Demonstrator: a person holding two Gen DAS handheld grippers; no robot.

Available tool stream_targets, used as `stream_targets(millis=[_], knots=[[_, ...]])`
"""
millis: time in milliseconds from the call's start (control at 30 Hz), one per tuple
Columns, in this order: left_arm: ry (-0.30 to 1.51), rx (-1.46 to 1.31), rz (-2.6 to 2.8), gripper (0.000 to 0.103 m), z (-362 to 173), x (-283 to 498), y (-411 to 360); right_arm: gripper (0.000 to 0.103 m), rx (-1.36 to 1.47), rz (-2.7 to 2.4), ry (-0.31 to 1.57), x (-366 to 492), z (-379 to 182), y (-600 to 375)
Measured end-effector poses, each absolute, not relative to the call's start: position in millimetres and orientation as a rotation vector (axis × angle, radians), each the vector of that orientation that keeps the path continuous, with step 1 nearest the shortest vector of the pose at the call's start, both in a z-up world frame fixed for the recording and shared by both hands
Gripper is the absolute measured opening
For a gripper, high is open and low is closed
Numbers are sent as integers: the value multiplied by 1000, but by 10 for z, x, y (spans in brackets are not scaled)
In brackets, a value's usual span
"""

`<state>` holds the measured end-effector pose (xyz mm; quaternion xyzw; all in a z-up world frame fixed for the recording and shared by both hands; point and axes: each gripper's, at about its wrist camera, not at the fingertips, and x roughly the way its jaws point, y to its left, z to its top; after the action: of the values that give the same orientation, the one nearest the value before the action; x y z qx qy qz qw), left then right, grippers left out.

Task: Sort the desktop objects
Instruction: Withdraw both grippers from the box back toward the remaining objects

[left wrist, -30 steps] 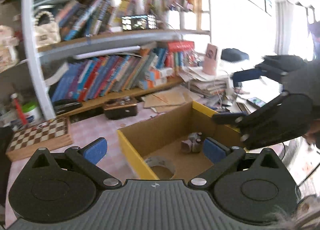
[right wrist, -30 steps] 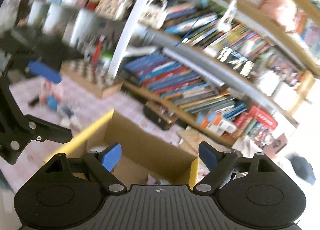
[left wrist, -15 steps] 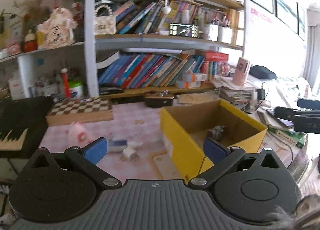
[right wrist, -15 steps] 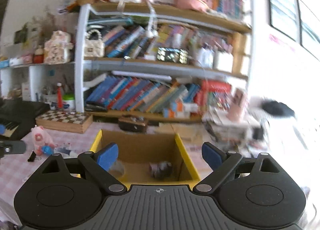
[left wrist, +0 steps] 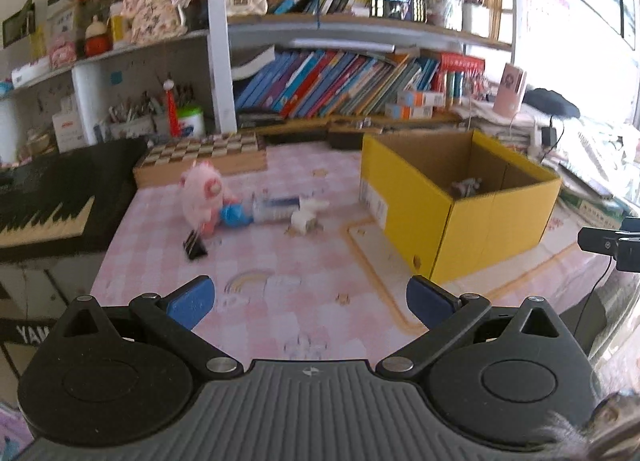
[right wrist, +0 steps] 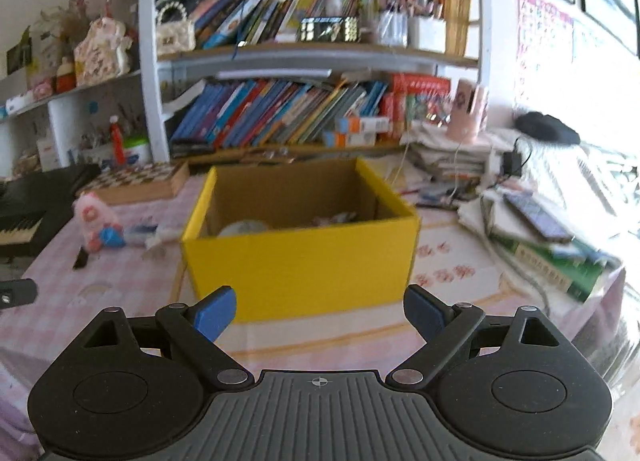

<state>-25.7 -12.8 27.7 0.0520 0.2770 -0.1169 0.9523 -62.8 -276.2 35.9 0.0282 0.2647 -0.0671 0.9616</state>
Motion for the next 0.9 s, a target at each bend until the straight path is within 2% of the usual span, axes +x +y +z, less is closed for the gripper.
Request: stream_targets(millis=[367, 900], knots=[[666, 90, -222, 103, 76, -356, -71, 93, 43, -10, 645, -682, 87, -2326], [732, 47, -140, 103, -33, -426, 208, 93, -26, 187, 713, -526, 38, -1876]])
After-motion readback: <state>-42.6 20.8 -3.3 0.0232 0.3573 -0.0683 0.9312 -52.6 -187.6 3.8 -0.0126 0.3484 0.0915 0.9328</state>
